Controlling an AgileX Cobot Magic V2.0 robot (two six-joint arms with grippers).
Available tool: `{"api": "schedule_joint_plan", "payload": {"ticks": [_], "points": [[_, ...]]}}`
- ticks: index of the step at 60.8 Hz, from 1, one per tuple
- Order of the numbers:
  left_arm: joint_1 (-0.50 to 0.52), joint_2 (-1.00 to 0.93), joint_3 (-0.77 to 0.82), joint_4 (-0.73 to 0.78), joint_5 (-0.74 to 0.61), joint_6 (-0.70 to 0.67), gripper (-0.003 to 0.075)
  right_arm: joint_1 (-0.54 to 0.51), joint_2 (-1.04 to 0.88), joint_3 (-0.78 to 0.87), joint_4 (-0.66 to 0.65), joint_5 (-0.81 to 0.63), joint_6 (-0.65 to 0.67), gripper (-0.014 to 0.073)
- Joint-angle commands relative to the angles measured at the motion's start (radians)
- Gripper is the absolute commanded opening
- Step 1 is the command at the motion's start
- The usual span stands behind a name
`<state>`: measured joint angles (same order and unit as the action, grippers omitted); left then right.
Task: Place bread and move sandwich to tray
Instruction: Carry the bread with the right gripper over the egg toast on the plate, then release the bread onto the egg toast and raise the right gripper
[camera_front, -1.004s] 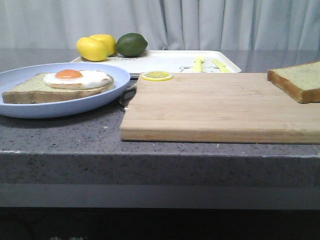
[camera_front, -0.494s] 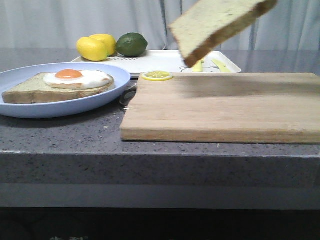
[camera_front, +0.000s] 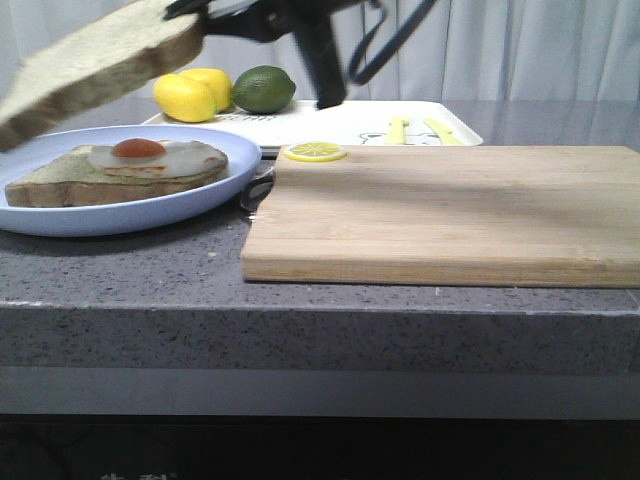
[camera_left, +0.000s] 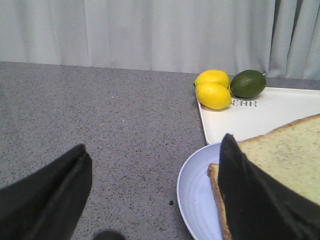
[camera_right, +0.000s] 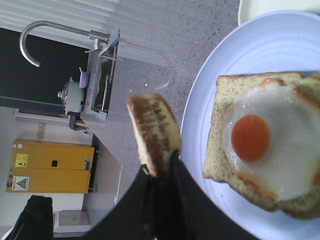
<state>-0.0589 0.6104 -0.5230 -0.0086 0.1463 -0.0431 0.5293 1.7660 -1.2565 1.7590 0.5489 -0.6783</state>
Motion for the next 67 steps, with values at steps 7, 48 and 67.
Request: {"api": "schedule_joint_plan", "payload": {"ticks": [7, 48, 67], "points": [[0.003, 0.005, -0.035, -0.002, -0.085, -0.011, 0.051, 0.002, 0.045, -0.084, 0.069, 0.007, -0.027, -0.0059], [0.003, 0.005, -0.035, -0.002, -0.085, -0.011, 0.051, 0.001, 0.05, -0.05, 0.019, -0.084, -0.027, 0.0225], [0.003, 0.005, -0.035, -0.002, -0.085, -0.011, 0.051, -0.03, -0.012, 0.047, -0.02, -0.095, -0.032, 0.0281]]}}
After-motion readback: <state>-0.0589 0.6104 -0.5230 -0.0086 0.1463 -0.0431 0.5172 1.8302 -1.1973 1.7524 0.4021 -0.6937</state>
